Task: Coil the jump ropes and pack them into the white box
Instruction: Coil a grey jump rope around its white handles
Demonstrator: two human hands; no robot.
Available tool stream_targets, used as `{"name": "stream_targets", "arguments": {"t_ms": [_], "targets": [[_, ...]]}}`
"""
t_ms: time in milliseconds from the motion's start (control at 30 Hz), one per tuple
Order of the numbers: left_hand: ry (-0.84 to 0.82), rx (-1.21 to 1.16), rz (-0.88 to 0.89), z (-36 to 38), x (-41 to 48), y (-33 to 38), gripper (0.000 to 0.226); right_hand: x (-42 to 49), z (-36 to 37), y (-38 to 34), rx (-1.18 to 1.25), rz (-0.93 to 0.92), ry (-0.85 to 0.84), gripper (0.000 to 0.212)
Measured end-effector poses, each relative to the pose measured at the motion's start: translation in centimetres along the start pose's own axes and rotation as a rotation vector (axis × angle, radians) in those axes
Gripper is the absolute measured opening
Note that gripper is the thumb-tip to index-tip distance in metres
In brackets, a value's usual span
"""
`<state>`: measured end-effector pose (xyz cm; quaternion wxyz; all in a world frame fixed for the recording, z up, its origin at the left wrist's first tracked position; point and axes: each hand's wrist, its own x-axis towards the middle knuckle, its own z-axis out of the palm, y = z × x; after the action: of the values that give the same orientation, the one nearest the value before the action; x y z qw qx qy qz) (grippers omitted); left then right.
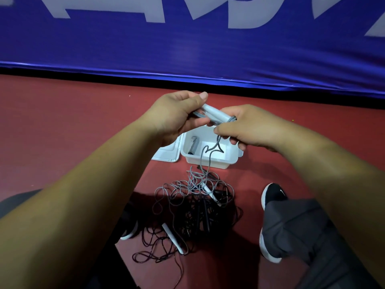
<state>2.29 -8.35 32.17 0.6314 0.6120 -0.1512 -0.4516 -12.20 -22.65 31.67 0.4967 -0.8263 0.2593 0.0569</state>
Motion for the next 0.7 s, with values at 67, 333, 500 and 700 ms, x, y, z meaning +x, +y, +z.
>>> {"name": "stream_targets", "arguments": {"t_ms": [67,333,500,700], "targets": [[0.020,-0.029,-0.001,0.2,0.0,0.0,0.018,0.0,0.1,-0.1,0.004,-0.002,0.016,0.015],[-0.041,0.061,0.014,-0.5,0.3,0.8,0.059,-0.5,-0.1,-0.7,0.193,0.025,-0.015,0.012],[-0.350,0.321,-0.120,-1.3,1.4,-0.7,0.104,-0.8,-1.0,-1.1,0.486,0.024,-0.047,0.013],[-0.512,0.599,0.005,-1.9,-0.2,-2.6,0.034,-1.1,-2.2,-1.1,0.524,0.024,-0.046,0.016]]}}
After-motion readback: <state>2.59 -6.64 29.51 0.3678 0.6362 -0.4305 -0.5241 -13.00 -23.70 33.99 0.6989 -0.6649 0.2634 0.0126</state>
